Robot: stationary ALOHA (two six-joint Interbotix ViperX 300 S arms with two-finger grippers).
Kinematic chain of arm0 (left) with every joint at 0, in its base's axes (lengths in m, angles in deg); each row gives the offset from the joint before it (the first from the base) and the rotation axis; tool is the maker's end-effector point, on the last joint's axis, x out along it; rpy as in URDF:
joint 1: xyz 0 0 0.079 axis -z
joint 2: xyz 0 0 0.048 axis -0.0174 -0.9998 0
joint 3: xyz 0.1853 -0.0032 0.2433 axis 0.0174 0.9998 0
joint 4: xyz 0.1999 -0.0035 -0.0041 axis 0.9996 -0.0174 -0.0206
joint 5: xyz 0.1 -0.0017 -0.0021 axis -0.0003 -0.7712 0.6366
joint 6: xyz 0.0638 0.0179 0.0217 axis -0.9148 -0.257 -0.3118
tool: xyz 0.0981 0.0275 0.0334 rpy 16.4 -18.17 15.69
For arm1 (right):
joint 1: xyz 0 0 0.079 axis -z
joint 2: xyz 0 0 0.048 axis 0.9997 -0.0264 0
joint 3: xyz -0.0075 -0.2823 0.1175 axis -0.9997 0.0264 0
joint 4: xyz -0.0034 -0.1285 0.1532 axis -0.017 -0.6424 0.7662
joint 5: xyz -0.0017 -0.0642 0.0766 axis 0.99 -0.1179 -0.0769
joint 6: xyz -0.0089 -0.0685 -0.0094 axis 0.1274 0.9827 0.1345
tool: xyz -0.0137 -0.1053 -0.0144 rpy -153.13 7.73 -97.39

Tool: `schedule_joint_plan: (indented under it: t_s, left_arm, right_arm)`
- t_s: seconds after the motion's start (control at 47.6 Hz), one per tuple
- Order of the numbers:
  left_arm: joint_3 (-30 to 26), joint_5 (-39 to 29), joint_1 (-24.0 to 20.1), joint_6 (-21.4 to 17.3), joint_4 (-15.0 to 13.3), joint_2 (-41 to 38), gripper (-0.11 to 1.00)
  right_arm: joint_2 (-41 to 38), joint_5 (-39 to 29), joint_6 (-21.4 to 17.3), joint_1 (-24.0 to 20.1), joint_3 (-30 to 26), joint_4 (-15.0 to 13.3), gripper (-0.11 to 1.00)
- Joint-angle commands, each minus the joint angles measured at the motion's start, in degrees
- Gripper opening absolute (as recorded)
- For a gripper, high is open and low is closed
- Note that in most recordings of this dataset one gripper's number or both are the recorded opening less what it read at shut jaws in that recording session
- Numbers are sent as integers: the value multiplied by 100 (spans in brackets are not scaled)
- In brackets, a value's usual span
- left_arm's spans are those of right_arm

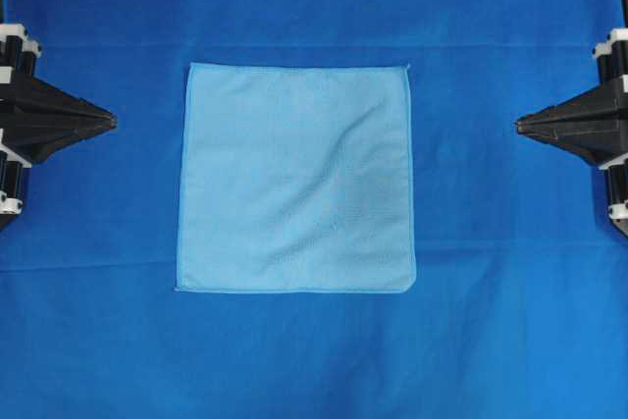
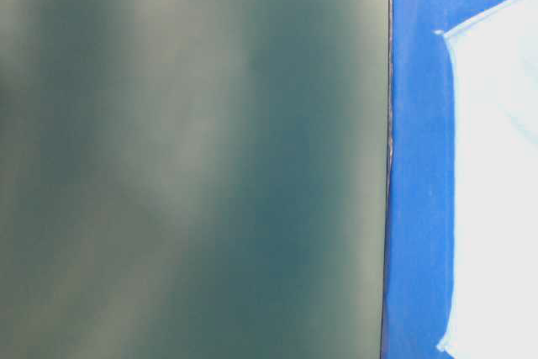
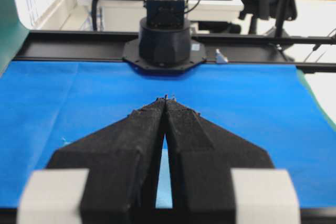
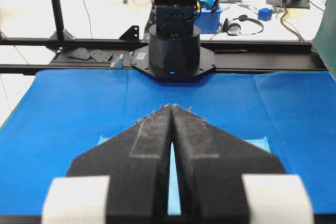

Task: Fold the light blue towel.
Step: 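Move both grippers to the far corners of the light blue towel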

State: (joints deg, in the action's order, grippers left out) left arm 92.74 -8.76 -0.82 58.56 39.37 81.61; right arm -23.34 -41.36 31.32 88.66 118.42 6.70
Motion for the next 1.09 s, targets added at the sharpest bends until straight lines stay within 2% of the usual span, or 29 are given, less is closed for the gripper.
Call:
schedule_joint_plan:
  t_s: [0.0,0.105,0.252,0.462,0.63,0.672,0.735,0.903,0.966,1.071]
  left_arm:
    - [-167,-246,-44,105,-237,-97,0]
    - [-141,-396,-202,141,-237,-141,0]
    - [-114,-431,-510,149,-229,-369,0]
    - [-97,-387,-1151,158,-229,-1187,0]
    - [-88,-70,-1652,158,-229,-1934,1]
    - [-79,26,-1758,167,-229,-2109,6]
    - [-79,123,-1907,158,-229,-2364,21]
    - [-141,343,-2232,158,-229,-3182,71]
    - [-149,510,-2329,158,-229,-3524,84]
    - [-158,853,-2443,158,-229,-4061,83]
  right_arm:
    - [-97,9,9,62,-141,9,0]
    - [-325,-237,-18,299,-272,9,0]
    - [-844,-765,-123,940,-475,35,0]
    - [-1793,-1055,-202,1670,-694,35,0]
    - [-2707,-1107,-193,1995,-984,18,1]
    - [-2944,-1134,-176,2048,-1090,9,1]
    - [-3366,-1213,-158,2136,-1283,-18,5]
    - [-4315,-1424,-149,2355,-1687,-105,55]
    - [-4614,-1433,-149,2435,-1793,-141,57]
    - [-5106,-1441,-149,2505,-1934,-202,52]
